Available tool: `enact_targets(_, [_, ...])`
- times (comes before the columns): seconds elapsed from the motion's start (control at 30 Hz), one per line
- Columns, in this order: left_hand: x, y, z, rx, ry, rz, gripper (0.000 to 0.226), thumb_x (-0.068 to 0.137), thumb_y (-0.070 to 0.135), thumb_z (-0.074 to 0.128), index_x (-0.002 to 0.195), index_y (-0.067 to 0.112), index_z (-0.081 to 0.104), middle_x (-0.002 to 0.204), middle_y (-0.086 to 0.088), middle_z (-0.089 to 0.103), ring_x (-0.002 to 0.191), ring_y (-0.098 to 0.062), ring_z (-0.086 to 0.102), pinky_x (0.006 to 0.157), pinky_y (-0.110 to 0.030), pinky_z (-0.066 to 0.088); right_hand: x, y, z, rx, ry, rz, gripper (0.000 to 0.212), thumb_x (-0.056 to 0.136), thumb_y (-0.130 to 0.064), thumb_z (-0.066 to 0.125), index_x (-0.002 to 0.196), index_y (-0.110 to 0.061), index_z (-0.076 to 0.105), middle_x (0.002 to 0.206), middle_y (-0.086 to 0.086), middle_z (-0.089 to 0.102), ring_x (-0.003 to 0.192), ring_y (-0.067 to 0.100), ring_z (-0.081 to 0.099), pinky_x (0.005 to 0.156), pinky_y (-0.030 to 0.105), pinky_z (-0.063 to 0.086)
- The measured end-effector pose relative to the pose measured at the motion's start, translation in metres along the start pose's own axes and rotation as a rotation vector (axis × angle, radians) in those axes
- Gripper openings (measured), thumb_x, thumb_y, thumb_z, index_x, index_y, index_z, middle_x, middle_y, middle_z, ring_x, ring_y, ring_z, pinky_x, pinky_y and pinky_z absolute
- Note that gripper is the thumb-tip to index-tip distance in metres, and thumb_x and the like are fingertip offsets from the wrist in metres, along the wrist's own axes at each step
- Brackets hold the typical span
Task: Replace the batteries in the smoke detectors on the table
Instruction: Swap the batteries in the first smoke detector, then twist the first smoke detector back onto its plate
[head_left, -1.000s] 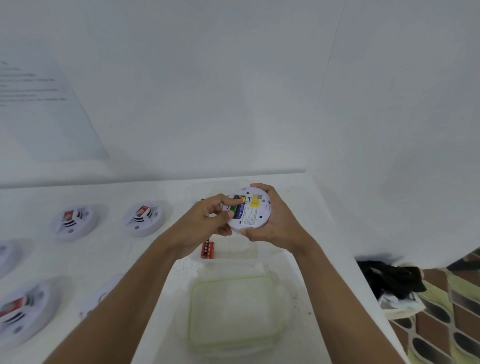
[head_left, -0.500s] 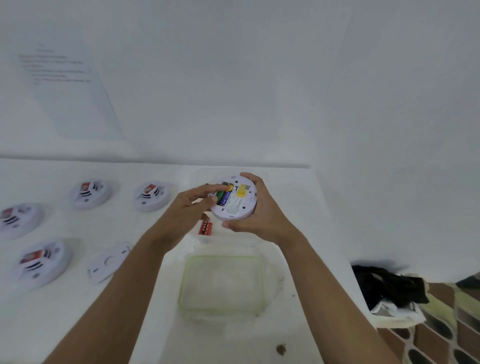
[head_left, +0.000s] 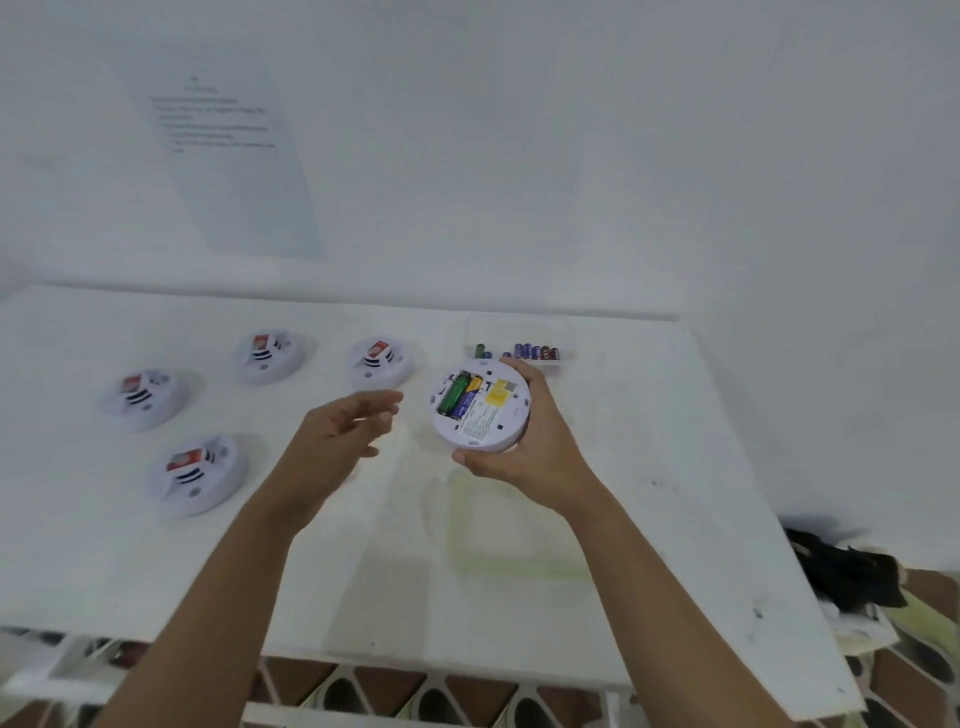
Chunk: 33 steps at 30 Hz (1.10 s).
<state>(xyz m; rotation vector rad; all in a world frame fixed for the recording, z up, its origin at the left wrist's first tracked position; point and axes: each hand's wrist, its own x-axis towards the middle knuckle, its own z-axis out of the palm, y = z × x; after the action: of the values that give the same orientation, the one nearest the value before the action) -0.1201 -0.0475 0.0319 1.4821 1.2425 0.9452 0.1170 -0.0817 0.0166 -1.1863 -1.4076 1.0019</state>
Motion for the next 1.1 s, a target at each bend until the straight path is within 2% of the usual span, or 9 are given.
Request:
enact_targets(0.07, [0.0, -0.024, -0.023, 0.465, -0.002, 0.014, 0.019, 0.094, 0.024, 0.063, 0.109, 0.034, 0.069, 0.116, 0.015, 0.066, 0.105, -0.01, 0.059, 0.089, -0.028, 0.043, -0.006, 0.001, 0.013, 0.003, 0.008, 0.007, 0.096, 0.064, -0.005, 0.092, 0.143, -0.02, 0.039, 0.141, 0.001, 0.052, 0.13, 0.011, 0.054, 0.099, 0.032, 0.053])
enact_targets(0.13, [0.001, -0.048, -0.045, 0.854, -0.044, 0.022, 0.029, 0.09, 0.035, 0.066, 0.119, 0.03, 0.065, 0.125, 0.008, 0.062, 0.12, -0.016, 0.051, 0.102, -0.035, 0.037, -0.012, 0.002, 0.025, 0.005, 0.02, 0.032, 0.098, 0.064, -0.007, 0.093, 0.144, -0.023, 0.039, 0.141, 0.0, 0.052, 0.129, 0.01, 0.054, 0.097, 0.033, 0.054])
enact_targets(0.23, [-0.002, -0.071, -0.064, 1.048, -0.107, -0.072, 0.059, 0.083, 0.055, 0.066, 0.136, 0.032, 0.053, 0.142, 0.0, 0.052, 0.133, -0.026, 0.042, 0.108, -0.043, 0.034, -0.02, 0.002, 0.041, 0.02, 0.035, 0.068, 0.097, 0.065, -0.006, 0.092, 0.143, -0.026, 0.038, 0.139, -0.006, 0.054, 0.128, 0.008, 0.055, 0.098, 0.042, 0.056])
enact_targets(0.47, [-0.009, -0.078, -0.073, 0.864, -0.063, -0.055, 0.067, 0.081, 0.039, 0.075, 0.139, 0.018, 0.049, 0.135, -0.003, 0.056, 0.122, -0.024, 0.05, 0.103, -0.035, 0.035, -0.029, 0.006, 0.064, 0.045, 0.034, 0.116, 0.098, 0.064, -0.013, 0.092, 0.145, -0.026, 0.038, 0.139, -0.003, 0.054, 0.128, 0.012, 0.055, 0.093, 0.048, 0.058])
enact_targets(0.63, [-0.006, -0.067, -0.072, 0.744, -0.049, -0.154, 0.08, 0.07, 0.034, 0.082, 0.14, 0.013, 0.048, 0.129, -0.006, 0.056, 0.111, -0.021, 0.055, 0.085, -0.028, 0.043, -0.033, 0.005, 0.072, 0.066, -0.024, 0.12, 0.095, 0.069, 0.007, 0.087, 0.142, -0.029, 0.037, 0.14, 0.0, 0.051, 0.127, 0.012, 0.054, 0.082, 0.029, 0.059])
enact_targets(0.73, [-0.007, -0.055, -0.071, 0.649, 0.02, -0.085, 0.067, 0.072, 0.034, 0.079, 0.132, 0.017, 0.056, 0.126, 0.0, 0.058, 0.101, -0.016, 0.058, 0.074, -0.026, 0.044, -0.032, 0.003, 0.074, 0.061, -0.045, 0.125, 0.093, 0.067, 0.009, 0.087, 0.139, -0.024, 0.038, 0.136, -0.003, 0.049, 0.123, 0.007, 0.054, 0.079, 0.026, 0.058])
enact_targets(0.87, [-0.012, -0.031, -0.075, 0.279, 0.062, 0.053, 0.054, 0.074, 0.031, 0.079, 0.124, 0.028, 0.06, 0.115, 0.009, 0.06, 0.093, -0.008, 0.059, 0.067, -0.021, 0.047, -0.028, -0.001, 0.076, 0.064, -0.114, 0.152, 0.093, 0.064, 0.009, 0.089, 0.139, -0.023, 0.044, 0.13, -0.008, 0.056, 0.124, 0.015, 0.056, 0.074, 0.033, 0.06])
enact_targets(0.97, [-0.018, -0.016, -0.078, 0.174, -0.07, 0.207, 0.057, 0.067, 0.033, 0.076, 0.122, 0.035, 0.06, 0.115, 0.012, 0.063, 0.093, -0.007, 0.06, 0.075, -0.023, 0.052, -0.025, -0.008, 0.076, 0.087, -0.185, 0.157, 0.091, 0.066, 0.013, 0.086, 0.14, -0.022, 0.046, 0.134, -0.003, 0.058, 0.125, 0.018, 0.058, 0.077, 0.041, 0.061])
enact_targets(1.1, [-0.022, -0.003, -0.075, 0.295, -0.215, 0.36, 0.06, 0.061, 0.045, 0.075, 0.119, 0.042, 0.059, 0.113, 0.019, 0.063, 0.101, -0.006, 0.06, 0.082, -0.012, 0.046, -0.019, -0.014, 0.076, 0.091, -0.241, 0.152, 0.09, 0.068, 0.014, 0.084, 0.142, -0.022, 0.047, 0.135, 0.003, 0.059, 0.122, 0.022, 0.062, 0.087, 0.048, 0.06])
